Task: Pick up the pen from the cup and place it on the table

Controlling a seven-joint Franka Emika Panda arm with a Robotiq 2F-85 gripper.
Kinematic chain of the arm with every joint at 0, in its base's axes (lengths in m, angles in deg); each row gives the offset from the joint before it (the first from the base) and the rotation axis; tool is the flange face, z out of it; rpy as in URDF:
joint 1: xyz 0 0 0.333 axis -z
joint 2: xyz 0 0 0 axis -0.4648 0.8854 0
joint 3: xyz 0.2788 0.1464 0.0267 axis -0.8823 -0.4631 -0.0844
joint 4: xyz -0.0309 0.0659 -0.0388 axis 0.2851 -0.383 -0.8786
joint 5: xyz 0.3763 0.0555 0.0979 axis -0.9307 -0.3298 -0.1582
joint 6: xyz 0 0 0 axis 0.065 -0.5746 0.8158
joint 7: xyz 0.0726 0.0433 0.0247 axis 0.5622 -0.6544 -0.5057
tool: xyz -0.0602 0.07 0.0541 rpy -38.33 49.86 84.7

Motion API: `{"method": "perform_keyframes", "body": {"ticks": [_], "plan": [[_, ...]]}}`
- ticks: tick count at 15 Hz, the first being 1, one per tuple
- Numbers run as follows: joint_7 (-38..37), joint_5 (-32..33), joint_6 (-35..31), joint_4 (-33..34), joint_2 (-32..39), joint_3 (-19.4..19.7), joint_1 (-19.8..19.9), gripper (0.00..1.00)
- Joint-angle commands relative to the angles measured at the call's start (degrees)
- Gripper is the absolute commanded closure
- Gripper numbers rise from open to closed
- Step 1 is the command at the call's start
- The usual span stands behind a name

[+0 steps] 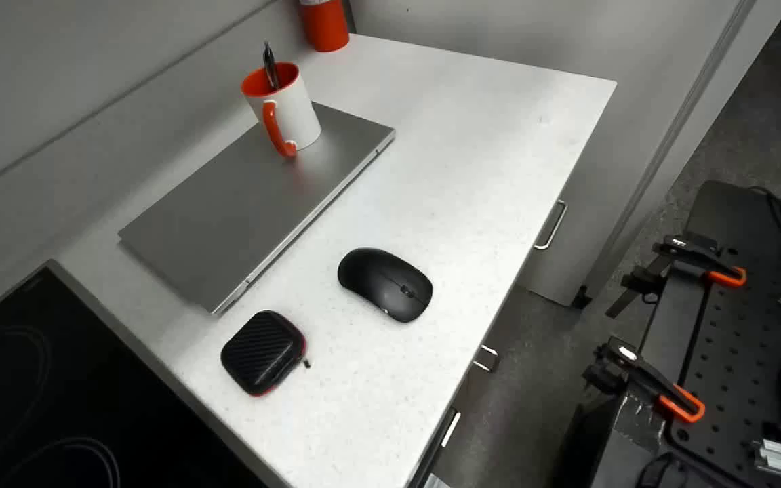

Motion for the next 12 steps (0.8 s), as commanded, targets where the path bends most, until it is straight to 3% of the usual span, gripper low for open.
{"method": "perform_keyframes", "body": {"ticks": [1, 4, 7, 12], "plan": [[0.1, -0.1, 0.1, 0.0, 0.1, -0.3, 0.3, 0.00], [-0.7, -1.1, -3.3, -1.0, 0.3, -0.3, 0.1, 0.00], [-1.5, -7.9, -10.6, -3.6, 1.7, -0.3, -0.8, 0.00], [-6.1, -18.8, -29.9, -7.1, 5.9, -2.2, -1.4, 0.00]]}}
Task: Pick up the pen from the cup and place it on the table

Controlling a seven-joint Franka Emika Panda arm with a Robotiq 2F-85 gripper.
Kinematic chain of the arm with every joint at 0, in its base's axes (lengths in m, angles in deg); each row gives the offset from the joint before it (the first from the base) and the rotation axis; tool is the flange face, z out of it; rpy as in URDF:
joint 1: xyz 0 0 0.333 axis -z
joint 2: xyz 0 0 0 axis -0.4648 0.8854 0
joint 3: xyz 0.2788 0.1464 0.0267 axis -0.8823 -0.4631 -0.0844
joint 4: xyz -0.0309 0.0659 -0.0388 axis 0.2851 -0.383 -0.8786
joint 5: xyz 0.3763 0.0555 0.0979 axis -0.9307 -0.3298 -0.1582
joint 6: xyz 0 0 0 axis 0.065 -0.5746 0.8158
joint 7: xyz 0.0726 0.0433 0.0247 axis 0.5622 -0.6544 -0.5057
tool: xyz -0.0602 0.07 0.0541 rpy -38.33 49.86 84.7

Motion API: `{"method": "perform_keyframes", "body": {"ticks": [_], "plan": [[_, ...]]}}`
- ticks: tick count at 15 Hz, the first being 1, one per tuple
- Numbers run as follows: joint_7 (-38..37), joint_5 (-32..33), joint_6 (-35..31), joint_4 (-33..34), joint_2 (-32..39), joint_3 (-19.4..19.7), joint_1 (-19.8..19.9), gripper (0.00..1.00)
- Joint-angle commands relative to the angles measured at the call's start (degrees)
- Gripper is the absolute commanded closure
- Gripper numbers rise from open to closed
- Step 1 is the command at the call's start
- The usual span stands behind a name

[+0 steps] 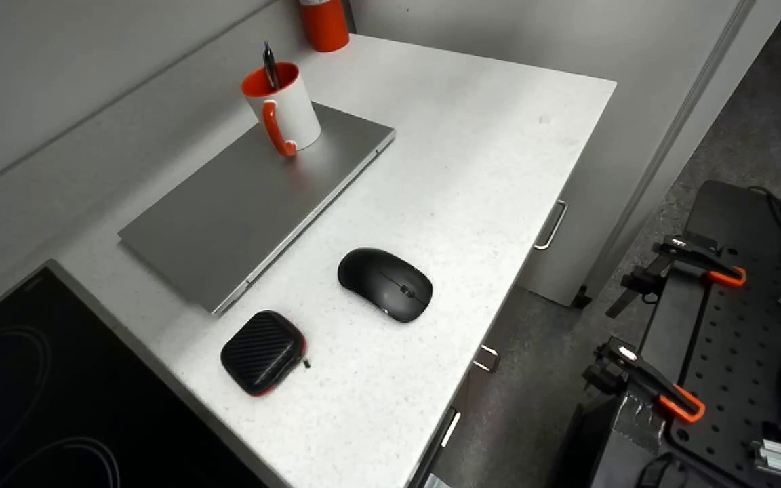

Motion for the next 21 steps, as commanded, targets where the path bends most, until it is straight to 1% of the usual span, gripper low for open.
{"method": "perform_keyframes", "body": {"ticks": [1, 2, 3, 4, 9, 10, 11, 14, 17, 20, 21], "plan": [[-3.4, -4.8, -9.8, -0.4, 3.6, -1.4, -0.7, 0.00], [-3.6, -5.0, -9.3, 0.7, 5.0, -1.7, -0.8, 0.00], [-2.2, -6.2, -7.4, 1.9, 6.0, -1.5, -1.0, 0.00], [-2.1, -3.8, -8.1, -0.5, 3.9, -1.7, -0.3, 0.00], [-2.0, -4.6, -8.1, 0.6, 5.6, -2.0, -0.5, 0.00], [-4.8, -5.4, -10.2, 0.7, 6.5, -2.2, -0.5, 0.00], [-5.6, -6.1, -12.1, 0.4, 7.1, -2.5, -0.7, 0.00], [-10.9, -10.4, -23.6, -0.5, 10.0, -3.6, -1.4, 0.00], [-13.1, -14.3, -34.4, -0.1, 14.4, -5.5, -2.5, 0.00], [-14.7, -15.5, -42.7, 1.1, 19.5, -7.5, -3.4, 0.00], [-15.4, -15.5, -44.5, 1.8, 21.1, -8.0, -3.5, 0.00]]}}
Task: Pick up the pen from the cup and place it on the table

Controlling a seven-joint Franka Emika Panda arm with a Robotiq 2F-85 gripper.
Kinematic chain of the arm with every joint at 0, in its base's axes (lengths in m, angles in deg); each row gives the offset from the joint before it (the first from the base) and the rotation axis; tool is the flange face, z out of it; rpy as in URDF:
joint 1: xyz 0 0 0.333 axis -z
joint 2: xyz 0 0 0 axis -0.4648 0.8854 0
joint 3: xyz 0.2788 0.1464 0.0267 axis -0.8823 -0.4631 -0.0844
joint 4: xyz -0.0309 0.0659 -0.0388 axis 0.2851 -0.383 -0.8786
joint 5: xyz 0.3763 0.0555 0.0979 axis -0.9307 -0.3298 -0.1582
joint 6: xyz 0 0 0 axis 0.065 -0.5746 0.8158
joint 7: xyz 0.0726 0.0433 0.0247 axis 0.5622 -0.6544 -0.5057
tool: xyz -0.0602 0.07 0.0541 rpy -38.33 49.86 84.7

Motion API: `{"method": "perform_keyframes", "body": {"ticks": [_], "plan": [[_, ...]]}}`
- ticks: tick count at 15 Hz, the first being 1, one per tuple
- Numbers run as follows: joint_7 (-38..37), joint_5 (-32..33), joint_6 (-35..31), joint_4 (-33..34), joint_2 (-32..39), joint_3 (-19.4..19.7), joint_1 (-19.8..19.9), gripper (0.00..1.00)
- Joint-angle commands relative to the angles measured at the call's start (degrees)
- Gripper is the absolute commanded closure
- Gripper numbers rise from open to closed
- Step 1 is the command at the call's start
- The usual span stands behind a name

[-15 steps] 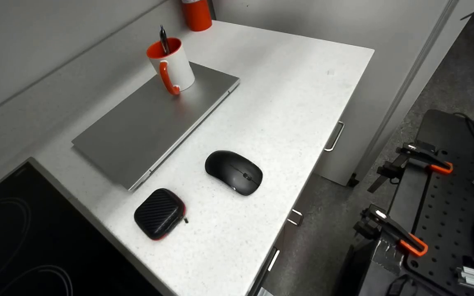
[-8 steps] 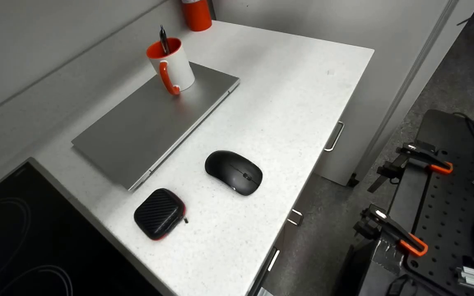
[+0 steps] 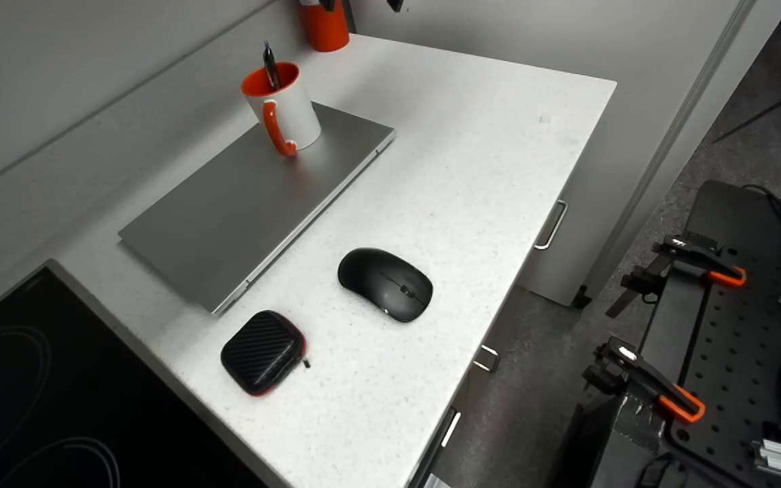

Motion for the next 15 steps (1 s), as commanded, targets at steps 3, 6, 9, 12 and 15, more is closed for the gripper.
{"method": "perform_keyframes", "body": {"ticks": [3, 6, 9, 12, 15], "plan": [[-2.5, 0.2, -4.6, 1.3, 4.4, -1.9, -0.2, 0.00], [-3.2, 0.3, -4.7, 3.0, 6.7, -2.3, -0.2, 0.00], [-3.2, -0.5, -4.8, 4.2, 7.8, -2.6, -0.3, 0.00], [-3.2, -1.8, -6.8, 7.4, 10.7, -3.5, -0.5, 0.00], [-3.4, -2.0, -6.9, 11.7, 14.0, -4.4, -0.3, 0.00]]}}
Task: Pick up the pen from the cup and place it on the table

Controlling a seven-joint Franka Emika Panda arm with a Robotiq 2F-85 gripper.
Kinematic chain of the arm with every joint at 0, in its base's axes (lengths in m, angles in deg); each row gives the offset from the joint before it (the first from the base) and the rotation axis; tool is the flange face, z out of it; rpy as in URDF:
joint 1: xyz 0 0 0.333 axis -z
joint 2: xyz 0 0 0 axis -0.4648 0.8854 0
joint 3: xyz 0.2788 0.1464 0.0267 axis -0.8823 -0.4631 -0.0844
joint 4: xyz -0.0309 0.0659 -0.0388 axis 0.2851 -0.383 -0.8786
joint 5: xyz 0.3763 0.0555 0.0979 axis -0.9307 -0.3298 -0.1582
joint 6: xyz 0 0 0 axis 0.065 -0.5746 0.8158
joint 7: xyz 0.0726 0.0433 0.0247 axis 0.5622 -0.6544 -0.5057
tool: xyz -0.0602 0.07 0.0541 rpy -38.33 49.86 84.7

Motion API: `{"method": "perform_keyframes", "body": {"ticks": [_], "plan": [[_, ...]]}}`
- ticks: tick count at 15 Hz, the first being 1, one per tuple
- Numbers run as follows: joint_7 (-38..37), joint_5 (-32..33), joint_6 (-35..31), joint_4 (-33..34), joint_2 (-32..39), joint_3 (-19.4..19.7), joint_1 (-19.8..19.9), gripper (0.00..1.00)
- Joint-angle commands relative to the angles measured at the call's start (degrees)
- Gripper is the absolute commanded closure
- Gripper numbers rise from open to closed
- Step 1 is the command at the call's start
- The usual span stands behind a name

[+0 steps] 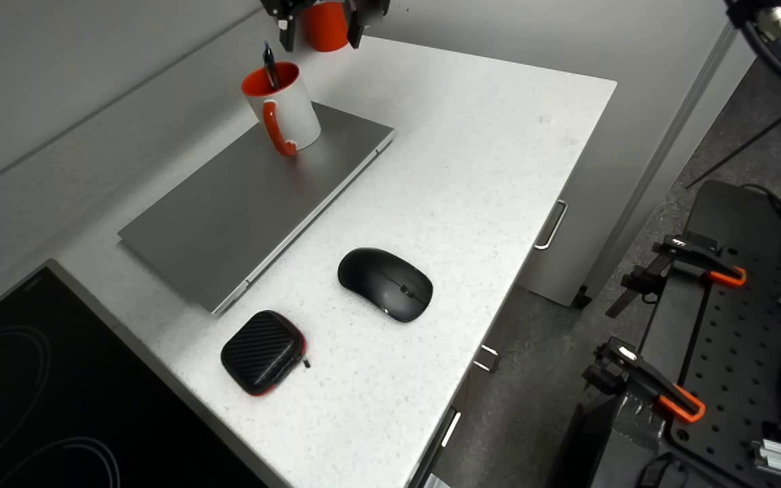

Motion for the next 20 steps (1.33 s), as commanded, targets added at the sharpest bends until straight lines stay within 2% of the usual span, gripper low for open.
{"method": "perform_keyframes", "body": {"ticks": [1, 8, 14, 15, 16, 20], "plan": [[-0.8, -1.5, -2.4, 6.8, 5.9, -1.2, 0.2, 0.00], [-2.2, -1.4, -5.2, 16.2, 15.0, -2.6, 0.9, 0.00], [-2.1, -2.0, -7.5, 20.2, 17.8, -4.6, 2.3, 0.00], [-2.1, -2.0, -7.1, 20.6, 17.9, -4.9, 2.6, 0.25], [-2.1, -2.0, -6.9, 20.9, 18.0, -5.1, 2.8, 0.26], [-2.0, -2.3, -6.9, 20.9, 17.8, -5.7, 3.5, 0.59]]}}
